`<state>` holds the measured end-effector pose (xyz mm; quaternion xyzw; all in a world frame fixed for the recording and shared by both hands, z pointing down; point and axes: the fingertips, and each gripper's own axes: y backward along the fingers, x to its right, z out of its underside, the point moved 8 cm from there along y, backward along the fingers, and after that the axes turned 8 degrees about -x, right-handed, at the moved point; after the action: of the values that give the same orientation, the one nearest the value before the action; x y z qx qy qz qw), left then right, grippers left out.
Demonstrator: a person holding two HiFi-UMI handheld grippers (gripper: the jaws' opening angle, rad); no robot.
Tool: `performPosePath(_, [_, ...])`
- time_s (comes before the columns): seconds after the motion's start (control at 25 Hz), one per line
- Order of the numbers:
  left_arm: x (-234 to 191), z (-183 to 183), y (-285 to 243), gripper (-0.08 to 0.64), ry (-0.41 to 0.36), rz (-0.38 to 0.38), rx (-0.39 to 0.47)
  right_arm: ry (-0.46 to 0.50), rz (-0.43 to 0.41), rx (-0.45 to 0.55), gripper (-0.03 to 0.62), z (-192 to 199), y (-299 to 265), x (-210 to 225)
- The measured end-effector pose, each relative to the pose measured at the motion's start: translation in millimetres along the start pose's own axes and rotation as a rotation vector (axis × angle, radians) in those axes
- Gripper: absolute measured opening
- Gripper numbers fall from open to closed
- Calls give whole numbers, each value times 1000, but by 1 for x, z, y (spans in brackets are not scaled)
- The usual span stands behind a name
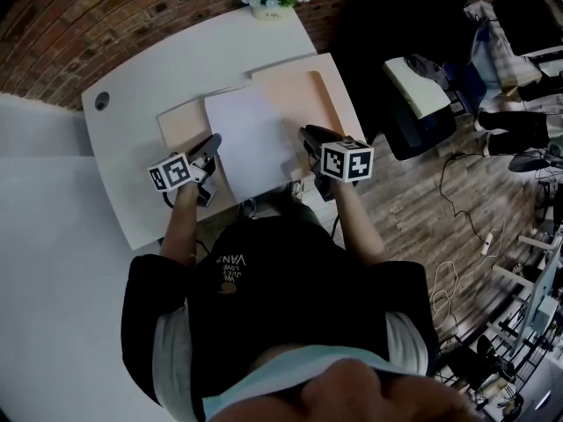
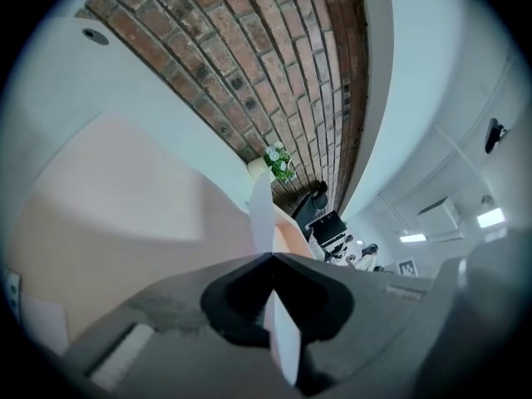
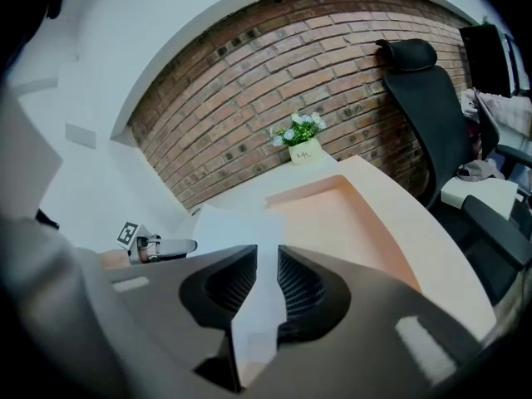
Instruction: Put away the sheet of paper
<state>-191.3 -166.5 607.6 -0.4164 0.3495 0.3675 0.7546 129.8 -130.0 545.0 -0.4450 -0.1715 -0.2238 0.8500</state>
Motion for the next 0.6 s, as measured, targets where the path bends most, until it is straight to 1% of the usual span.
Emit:
performPosePath(0.16, [-1, 0, -6, 0, 13, -5, 4, 1, 9, 20, 75, -2, 9, 2])
performPosePath(0.6, [7, 2, -23, 0, 36, -21, 23, 6, -8, 51, 75, -3, 25, 10])
